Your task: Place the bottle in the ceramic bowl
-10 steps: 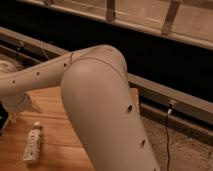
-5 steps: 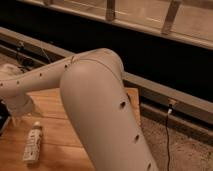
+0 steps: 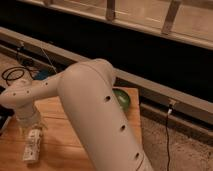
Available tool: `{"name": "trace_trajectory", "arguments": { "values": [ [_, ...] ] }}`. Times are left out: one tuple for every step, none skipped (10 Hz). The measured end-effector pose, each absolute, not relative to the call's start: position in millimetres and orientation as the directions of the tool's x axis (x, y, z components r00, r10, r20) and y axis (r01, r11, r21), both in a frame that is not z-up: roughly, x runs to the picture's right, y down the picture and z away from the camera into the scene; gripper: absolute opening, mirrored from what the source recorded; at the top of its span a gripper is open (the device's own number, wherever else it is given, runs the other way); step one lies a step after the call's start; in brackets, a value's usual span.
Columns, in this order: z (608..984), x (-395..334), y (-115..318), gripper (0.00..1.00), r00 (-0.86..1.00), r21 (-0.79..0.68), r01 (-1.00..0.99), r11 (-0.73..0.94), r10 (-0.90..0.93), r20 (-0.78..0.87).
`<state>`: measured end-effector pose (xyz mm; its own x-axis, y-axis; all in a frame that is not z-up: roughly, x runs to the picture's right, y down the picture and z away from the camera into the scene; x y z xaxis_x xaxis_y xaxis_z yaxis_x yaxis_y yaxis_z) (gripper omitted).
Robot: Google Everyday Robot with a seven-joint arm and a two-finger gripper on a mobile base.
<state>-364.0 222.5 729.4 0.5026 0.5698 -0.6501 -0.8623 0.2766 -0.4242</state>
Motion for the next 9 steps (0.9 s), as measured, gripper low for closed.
{"name": "trace_trajectory", "arguments": {
  "values": [
    [729, -370, 228, 0.65, 0.514, -0.446, -0.855, 0.266, 0.553, -0.655],
    [732, -374, 234, 0.65, 0.522, -0.461, -0.849, 0.256, 0.537, -0.662],
    [735, -380, 241, 0.65, 0.529, -0.474, -0.845, 0.249, 0.524, -0.667],
    [739, -388, 248, 0.65, 0.538, -0.486, -0.839, 0.245, 0.509, -0.672],
    [745, -392, 252, 0.65, 0.534, -0.488, -0.841, 0.233, 0.501, -0.681],
    [754, -393, 253, 0.65, 0.525, -0.483, -0.847, 0.222, 0.497, -0.691],
    [761, -397, 255, 0.6, 0.523, -0.48, -0.849, 0.223, 0.492, -0.696],
    [763, -408, 253, 0.48, 0.538, -0.481, -0.84, 0.25, 0.501, -0.678],
    [760, -413, 252, 0.4, 0.554, -0.484, -0.831, 0.276, 0.503, -0.663]
  ]
}}
